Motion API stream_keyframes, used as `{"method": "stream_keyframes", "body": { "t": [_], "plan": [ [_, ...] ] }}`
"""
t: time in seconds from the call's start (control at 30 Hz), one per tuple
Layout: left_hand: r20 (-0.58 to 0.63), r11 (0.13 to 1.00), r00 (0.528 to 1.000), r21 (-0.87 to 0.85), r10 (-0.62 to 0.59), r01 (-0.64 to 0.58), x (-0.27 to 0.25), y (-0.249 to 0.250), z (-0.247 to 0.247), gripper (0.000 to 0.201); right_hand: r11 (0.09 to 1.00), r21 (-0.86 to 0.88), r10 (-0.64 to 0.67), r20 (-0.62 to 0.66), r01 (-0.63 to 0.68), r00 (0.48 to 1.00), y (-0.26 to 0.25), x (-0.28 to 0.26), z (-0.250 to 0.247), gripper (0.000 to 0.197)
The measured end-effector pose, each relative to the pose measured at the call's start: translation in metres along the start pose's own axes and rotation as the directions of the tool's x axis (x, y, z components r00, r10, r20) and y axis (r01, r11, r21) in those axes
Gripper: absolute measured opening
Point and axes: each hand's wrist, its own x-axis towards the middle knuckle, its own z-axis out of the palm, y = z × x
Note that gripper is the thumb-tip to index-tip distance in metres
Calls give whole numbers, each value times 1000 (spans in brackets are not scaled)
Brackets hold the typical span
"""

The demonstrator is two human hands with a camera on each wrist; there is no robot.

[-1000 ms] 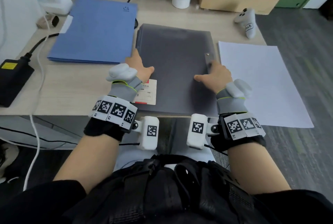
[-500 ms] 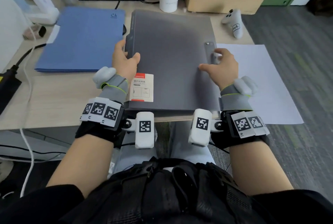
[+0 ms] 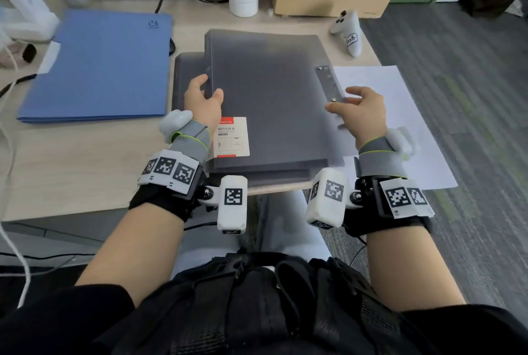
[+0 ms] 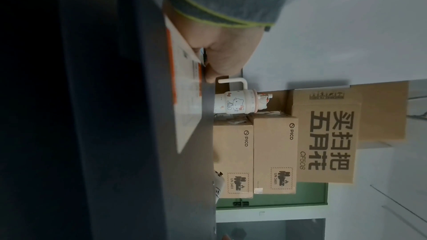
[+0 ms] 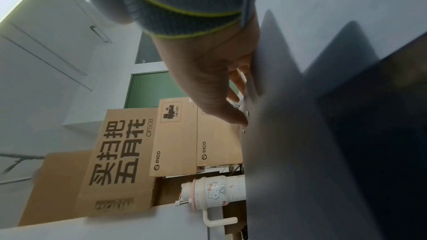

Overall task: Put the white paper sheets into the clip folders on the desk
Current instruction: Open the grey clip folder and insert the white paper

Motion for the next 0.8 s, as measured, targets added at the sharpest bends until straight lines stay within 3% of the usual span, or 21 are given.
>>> {"method": "stream_keyframes", "body": {
  "t": [0.13,0.23,0.3,0.43,0.53,0.63,0.8],
  "plan": [
    [5,993,1000,120,-12,11,5,-1,3,47,1000,-19,16,5,-16,1000,15,3,0,47],
    [-11,967,1000,253,5,-2,7,-1,7,46,994,-106,22,-17,-24,1000,27,5,-5,28],
    [-9,934,1000,356,14,-10,5,0,10,44,997,-71,33,-21,-34,999,31,5,-10,19],
    [53,830,996,551,73,-90,3,2,14,38,979,202,36,-28,-30,999,29,-4,-18,32],
    [141,719,990,684,33,-121,1,4,14,48,923,386,6,-8,-3,1000,25,-11,-23,33],
    [229,642,973,747,-6,-172,-6,4,13,66,856,517,-36,19,21,999,21,-15,-27,35],
    [290,573,957,788,-21,-226,-16,-1,14,75,791,608,-103,35,61,994,7,-33,-20,51]
  ]
}}
